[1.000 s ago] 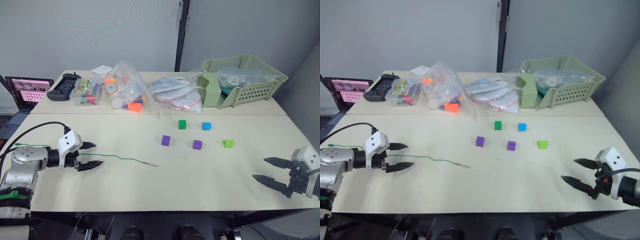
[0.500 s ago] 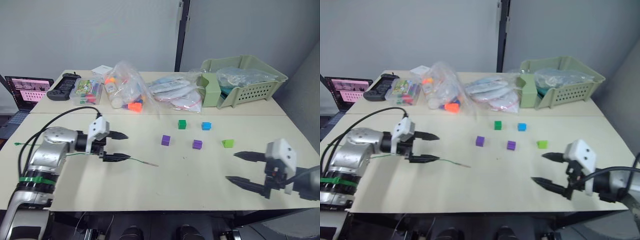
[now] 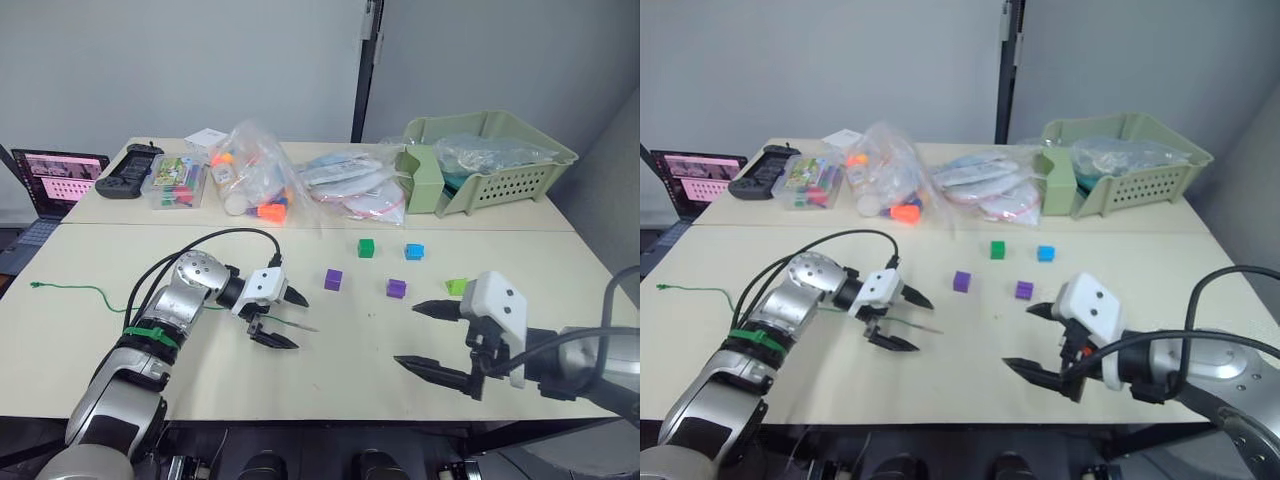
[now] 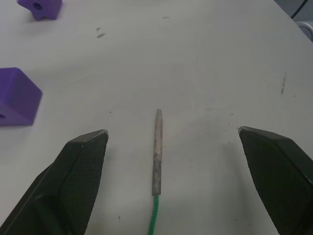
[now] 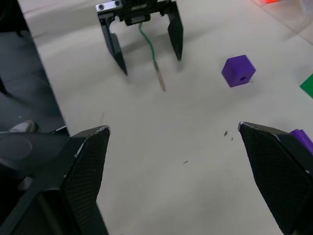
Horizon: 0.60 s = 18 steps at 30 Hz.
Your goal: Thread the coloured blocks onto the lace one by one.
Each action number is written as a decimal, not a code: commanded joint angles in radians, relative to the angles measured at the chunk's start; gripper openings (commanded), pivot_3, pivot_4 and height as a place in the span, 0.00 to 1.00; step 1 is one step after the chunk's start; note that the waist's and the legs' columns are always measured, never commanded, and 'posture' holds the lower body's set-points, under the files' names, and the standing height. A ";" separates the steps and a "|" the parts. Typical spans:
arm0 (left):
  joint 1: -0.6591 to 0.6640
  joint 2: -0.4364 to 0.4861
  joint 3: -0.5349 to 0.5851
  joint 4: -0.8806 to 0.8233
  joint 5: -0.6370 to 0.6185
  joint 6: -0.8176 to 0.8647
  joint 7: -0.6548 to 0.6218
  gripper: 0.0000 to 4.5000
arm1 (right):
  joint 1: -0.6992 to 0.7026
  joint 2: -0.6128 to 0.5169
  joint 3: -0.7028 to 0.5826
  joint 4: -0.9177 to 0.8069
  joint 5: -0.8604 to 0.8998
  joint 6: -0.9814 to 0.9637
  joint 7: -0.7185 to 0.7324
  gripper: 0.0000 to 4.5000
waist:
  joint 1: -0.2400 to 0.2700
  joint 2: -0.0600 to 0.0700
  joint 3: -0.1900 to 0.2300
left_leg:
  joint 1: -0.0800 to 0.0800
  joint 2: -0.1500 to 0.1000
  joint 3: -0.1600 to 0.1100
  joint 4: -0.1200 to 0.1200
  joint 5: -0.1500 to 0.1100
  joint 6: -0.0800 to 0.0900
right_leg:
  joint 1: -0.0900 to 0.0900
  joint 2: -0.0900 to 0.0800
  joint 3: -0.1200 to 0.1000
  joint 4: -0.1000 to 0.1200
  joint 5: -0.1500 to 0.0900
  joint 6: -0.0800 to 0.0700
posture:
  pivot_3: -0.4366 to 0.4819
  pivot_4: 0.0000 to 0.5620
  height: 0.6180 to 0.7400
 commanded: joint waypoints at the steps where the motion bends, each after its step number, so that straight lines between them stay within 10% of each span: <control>1: -0.057 -0.027 0.005 0.089 0.027 -0.067 0.006 1.00 | -0.059 0.034 0.048 0.005 0.013 0.031 -0.077 0.98 | 0.005 0.000 0.000 | -0.001 0.000 -0.001 0.001 0.000 0.000 | 0.000 0.000 0.000 0.000 0.000 0.000 | 0.48 0.27 0.95; 8: -0.064 -0.023 0.015 0.211 0.084 -0.129 0.047 1.00 | -0.065 0.030 0.056 0.026 -0.026 0.047 -0.122 0.98 | 0.004 0.000 0.000 | -0.003 -0.002 -0.002 0.001 -0.001 0.002 | 0.000 -0.001 0.000 -0.001 0.001 0.002 | 0.48 0.27 0.95; 18: -0.025 -0.022 -0.002 0.209 0.124 -0.133 0.082 0.33 | -0.061 0.010 0.065 0.044 -0.058 0.033 -0.095 1.00 | 0.004 0.000 -0.001 | 0.000 -0.001 -0.002 0.002 -0.001 0.003 | 0.003 -0.001 0.000 0.000 0.001 0.002 | 0.48 0.27 0.95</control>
